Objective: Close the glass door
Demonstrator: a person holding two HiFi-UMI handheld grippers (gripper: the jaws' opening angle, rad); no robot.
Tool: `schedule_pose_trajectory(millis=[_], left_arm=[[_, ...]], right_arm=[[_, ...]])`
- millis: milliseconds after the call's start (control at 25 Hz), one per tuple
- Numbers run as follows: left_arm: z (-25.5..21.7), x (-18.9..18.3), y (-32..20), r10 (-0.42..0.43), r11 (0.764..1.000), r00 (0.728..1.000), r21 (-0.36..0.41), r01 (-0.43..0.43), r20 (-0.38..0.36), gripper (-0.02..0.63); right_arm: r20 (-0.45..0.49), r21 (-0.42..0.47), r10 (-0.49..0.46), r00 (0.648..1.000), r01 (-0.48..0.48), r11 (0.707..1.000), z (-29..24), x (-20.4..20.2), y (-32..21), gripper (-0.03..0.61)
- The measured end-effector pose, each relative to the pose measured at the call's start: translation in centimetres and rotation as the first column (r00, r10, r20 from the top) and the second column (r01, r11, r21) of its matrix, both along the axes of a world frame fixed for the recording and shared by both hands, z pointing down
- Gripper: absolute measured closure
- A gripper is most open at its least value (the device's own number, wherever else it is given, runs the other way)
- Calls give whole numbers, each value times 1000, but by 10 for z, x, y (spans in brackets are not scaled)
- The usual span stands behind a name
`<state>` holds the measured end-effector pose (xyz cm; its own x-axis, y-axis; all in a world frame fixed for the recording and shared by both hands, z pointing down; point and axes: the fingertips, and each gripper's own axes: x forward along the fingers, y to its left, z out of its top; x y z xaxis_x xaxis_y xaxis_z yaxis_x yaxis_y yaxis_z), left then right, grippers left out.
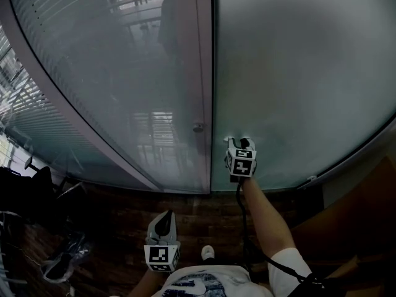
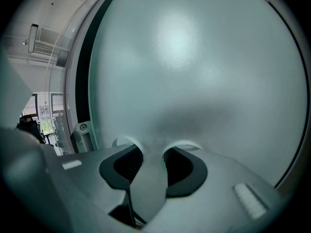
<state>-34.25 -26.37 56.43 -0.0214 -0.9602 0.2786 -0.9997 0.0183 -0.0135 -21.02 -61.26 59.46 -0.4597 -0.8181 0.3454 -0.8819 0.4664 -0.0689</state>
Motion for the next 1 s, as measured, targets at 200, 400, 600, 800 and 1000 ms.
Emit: schedule_pose_trajectory(millis=[200,400,600,800,1000], left_arm=[[-5,5,0,0,1000,1000,-10,0,-29,611],[-4,3,1,-6,1000,1000,-13,6,-30,611],[-7,3,2,-12,1000,999,-16,11,-36,611],[-8,3,9,-20,1000,999,-7,20,-41,611],[-4,-8,33,-71,997,997,-19,70,-39,611]], right_arm=[[-7,4,-4,1000,4,1000,6,1,-1,454],[7,3,2,1000,-2,1000,-5,-2,2,454],[5,5,-2,1000,2,1000,-1,-1,1,454],[6,18,-5,1000,5,1000,-4,-1,1,454],[-9,19,9,1000,-9,1000,-3,-2,-1,451]])
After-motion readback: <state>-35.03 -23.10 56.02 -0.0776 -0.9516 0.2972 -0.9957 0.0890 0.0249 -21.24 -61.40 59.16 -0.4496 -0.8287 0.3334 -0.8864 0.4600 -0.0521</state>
